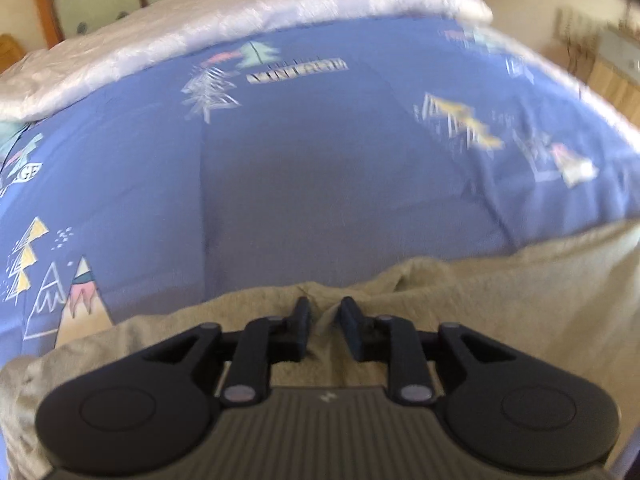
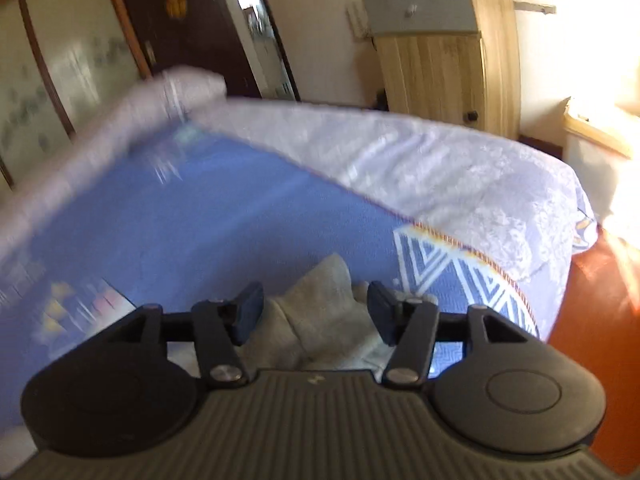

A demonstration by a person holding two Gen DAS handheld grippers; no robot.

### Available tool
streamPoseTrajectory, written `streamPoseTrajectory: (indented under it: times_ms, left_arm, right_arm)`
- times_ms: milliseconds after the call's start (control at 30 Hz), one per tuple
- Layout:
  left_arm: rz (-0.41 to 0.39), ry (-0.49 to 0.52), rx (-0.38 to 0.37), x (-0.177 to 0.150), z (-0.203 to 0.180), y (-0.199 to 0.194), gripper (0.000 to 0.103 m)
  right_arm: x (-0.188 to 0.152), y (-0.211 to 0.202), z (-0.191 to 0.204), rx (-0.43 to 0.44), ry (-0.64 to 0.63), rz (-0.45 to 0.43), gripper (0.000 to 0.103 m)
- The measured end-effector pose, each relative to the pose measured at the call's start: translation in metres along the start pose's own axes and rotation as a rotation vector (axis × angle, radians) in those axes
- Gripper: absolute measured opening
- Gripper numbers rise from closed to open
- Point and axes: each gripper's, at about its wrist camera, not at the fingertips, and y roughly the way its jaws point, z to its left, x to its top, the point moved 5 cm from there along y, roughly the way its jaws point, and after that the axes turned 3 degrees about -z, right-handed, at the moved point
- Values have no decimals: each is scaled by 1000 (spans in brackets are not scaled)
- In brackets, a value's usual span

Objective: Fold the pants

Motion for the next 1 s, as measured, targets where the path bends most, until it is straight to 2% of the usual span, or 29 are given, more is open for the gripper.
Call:
streamPoseTrajectory:
  times_ms: [33,100,167,233,367,500,533,567,633,733,800,833,900,933,1000]
  left_arm:
    - [-21,-14,18,1,6,-8,30]
    - [-53,-40,43,-1,17,-21,31]
    - [-68,-76,36,-4,27,-33,31]
    - [-85,-98,24,-10,31,-43,31]
    - [-84,-93,-12,-25,23,-52,31]
    - [-27,-73,-35,-44,7,-44,31]
    - [-6,-70,-40,-50,4,-40,31]
    - [13,-65,-43,-54,1,-35,31]
    - [47,-55,-29,-61,-4,-24,31]
    - [59,-55,-12,-67,-8,-17,31]
    - [54,-44,-9,-68,-10,-16,31]
    - [53,-37,-6,-68,-11,-15,31]
    - [52,-27,-2,-68,-13,-14,31]
    - [55,-27,-3,-67,-12,-15,31]
    - [57,-51,-23,-65,-8,-20,31]
  right_arm:
    - [5,-15,-7,23,37,-45,59]
    - [13,-35,-24,20,86,-79,57]
    - [13,-46,-44,27,149,-78,35]
    - [10,-49,-56,54,224,-43,27]
    - [-13,-43,-50,77,288,14,25]
    - [-26,-27,-34,97,274,80,25]
    - [-29,-25,-32,103,273,94,22]
    - [-32,-23,-29,103,266,107,11]
    - [-33,-22,-25,51,234,98,9]
    - [-19,-49,-24,23,205,-47,9]
    - [-12,-60,-21,-5,149,-97,9]
    - [-16,-57,-20,-33,115,-79,9]
    - [-33,-33,-26,-108,53,30,11]
    - [-41,-25,-33,-122,62,62,18]
    - [-39,-35,-42,-116,150,20,31]
